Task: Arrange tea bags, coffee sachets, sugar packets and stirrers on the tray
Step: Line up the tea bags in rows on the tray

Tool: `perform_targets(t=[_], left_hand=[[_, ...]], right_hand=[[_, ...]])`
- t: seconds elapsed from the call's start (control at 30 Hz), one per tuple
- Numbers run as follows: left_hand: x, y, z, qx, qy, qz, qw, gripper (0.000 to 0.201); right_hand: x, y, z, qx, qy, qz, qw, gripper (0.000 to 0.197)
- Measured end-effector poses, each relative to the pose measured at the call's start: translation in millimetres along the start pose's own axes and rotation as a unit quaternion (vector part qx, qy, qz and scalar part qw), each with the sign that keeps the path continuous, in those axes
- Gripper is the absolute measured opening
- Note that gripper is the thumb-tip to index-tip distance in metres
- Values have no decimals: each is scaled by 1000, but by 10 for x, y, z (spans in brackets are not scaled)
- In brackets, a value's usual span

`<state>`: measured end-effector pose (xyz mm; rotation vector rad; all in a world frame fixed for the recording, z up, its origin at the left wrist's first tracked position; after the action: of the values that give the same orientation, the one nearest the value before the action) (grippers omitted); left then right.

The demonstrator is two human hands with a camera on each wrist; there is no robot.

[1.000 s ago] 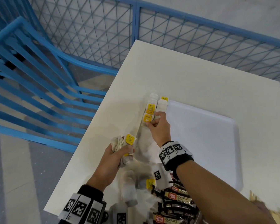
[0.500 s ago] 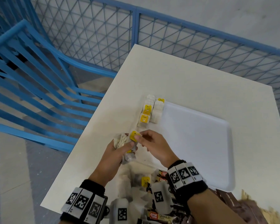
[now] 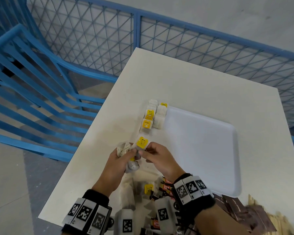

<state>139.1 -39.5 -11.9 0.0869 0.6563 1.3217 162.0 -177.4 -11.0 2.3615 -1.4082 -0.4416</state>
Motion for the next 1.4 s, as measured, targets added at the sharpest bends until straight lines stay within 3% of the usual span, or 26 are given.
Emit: perform_targets(t=[0.1, 0.2, 0.3, 0.43, 0.5, 0.6, 1.07, 1.23, 1.4], left_hand=[[26, -27, -36, 10, 52, 35, 998, 11], [115, -49, -72, 27, 114, 67, 991, 11], [180, -59, -86, 39, 169, 65, 983, 14], [184, -60, -75, 48, 224, 29, 973, 16], [165, -63, -63, 44, 237, 13, 970, 27], [139, -75, -64, 45, 243, 5, 969, 19], [105, -58, -95, 71, 157, 13, 985, 20], [94, -66, -86, 57, 146, 20, 987, 19], [64, -64, -44, 21, 129, 13, 991, 17]], right_hand=[[84, -31, 34, -2, -41, 36, 998, 2], [279, -100, 84, -15, -60, 99, 993, 14], [494, -186, 100, -24, -11, 164, 986, 11], [691, -312, 73, -15, 38, 219, 975, 31], [738, -366, 34, -13, 73, 225, 972, 36], [768, -448, -11, -11, 104, 225, 969, 42], [816, -561, -85, -8, 164, 236, 958, 67], [802, -521, -97, 15, 174, 260, 950, 63], [616, -349, -165, 35, 185, 225, 956, 26]])
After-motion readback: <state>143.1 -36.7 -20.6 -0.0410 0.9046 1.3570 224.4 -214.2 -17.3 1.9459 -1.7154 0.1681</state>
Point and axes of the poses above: each hand's wrist, its own y-axis away from the middle knuckle, its own x-axis out of the back of the hand, z = x × y, the point moved 3 cm from there along -y, towards the middle knuckle, and after that the axes turned 14 degrees about -z, right-handed, at the moved point
